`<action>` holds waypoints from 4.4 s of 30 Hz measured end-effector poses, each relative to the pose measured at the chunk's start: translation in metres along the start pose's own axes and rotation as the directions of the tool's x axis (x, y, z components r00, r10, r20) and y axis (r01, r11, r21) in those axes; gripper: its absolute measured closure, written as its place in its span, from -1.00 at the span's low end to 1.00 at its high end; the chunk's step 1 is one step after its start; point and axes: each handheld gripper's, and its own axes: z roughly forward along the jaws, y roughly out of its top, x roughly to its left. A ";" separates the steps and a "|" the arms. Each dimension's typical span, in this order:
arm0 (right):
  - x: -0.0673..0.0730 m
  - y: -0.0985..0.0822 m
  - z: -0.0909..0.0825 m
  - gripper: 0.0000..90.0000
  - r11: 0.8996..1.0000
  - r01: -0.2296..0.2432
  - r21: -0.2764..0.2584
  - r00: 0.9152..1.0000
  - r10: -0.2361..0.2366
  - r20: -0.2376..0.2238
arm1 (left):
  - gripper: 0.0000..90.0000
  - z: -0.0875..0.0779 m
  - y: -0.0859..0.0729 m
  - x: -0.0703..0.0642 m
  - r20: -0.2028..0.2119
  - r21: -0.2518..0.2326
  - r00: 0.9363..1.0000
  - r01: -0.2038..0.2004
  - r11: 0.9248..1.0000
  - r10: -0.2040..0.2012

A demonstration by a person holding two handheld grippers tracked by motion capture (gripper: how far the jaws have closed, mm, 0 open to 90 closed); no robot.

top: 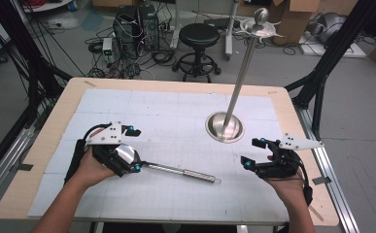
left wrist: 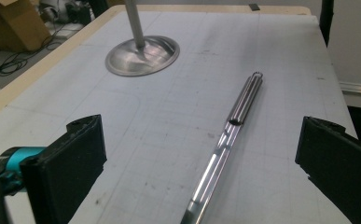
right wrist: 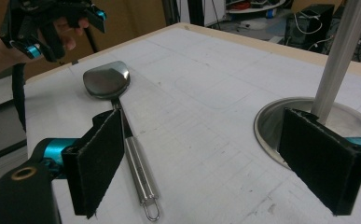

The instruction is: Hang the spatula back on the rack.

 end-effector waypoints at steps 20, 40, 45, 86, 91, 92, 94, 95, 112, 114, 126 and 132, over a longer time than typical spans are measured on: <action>-0.004 0.000 0.002 -0.68 1.000 -0.006 0.005 1.000 0.006 0.003 | -0.95 0.090 0.030 -0.004 0.158 0.191 0.985 -0.091 0.977 0.061; -0.003 0.000 0.005 -0.68 1.000 -0.001 0.014 1.000 0.001 -0.003 | -0.79 0.182 0.025 -0.031 0.308 0.412 0.949 -0.201 0.889 0.072; -0.003 0.000 0.004 -0.68 1.000 0.002 0.013 1.000 -0.002 -0.006 | -0.40 0.190 0.021 -0.034 0.347 0.482 0.936 -0.228 0.846 0.055; -0.005 -0.004 0.008 -0.67 1.000 -0.002 0.027 1.000 0.001 0.006 | 0.52 0.180 0.027 -0.040 0.374 0.512 0.913 -0.348 0.785 0.160; -0.006 -0.004 0.008 -0.67 1.000 0.000 0.023 1.000 0.000 0.008 | 0.52 0.178 0.028 -0.038 0.368 0.514 0.917 -0.339 0.788 0.154; -0.006 -0.004 0.008 -0.67 1.000 0.000 0.023 1.000 0.000 0.008 | 0.52 0.177 0.028 -0.037 0.367 0.516 0.918 -0.335 0.788 0.150; -0.006 -0.004 0.008 -0.67 1.000 -0.001 0.023 1.000 0.001 0.007 | 0.53 0.174 0.030 -0.036 0.360 0.509 0.922 -0.324 0.797 0.145; -0.006 -0.004 0.008 -0.67 1.000 -0.001 0.022 1.000 0.001 0.006 | 0.53 0.172 0.032 -0.035 0.352 0.505 0.924 -0.320 0.802 0.148; -0.005 -0.003 0.007 -0.67 1.000 -0.010 0.008 1.000 0.010 0.002 | 0.54 0.102 0.065 -0.010 0.234 0.301 0.963 -0.200 0.932 0.131; -0.005 -0.003 0.007 -0.67 1.000 -0.011 0.010 1.000 0.011 0.003 | 0.54 0.098 0.066 -0.009 0.227 0.282 0.965 -0.193 0.940 0.130; -0.005 -0.003 0.007 -0.67 1.000 -0.011 0.010 1.000 0.011 -0.001 | 0.54 0.052 0.082 0.005 0.168 0.122 0.981 -0.115 0.986 0.094; -0.005 -0.003 0.007 -0.67 1.000 -0.011 0.006 1.000 0.011 -0.001 | 0.54 0.026 0.093 0.013 0.147 0.028 0.986 -0.086 0.996 0.081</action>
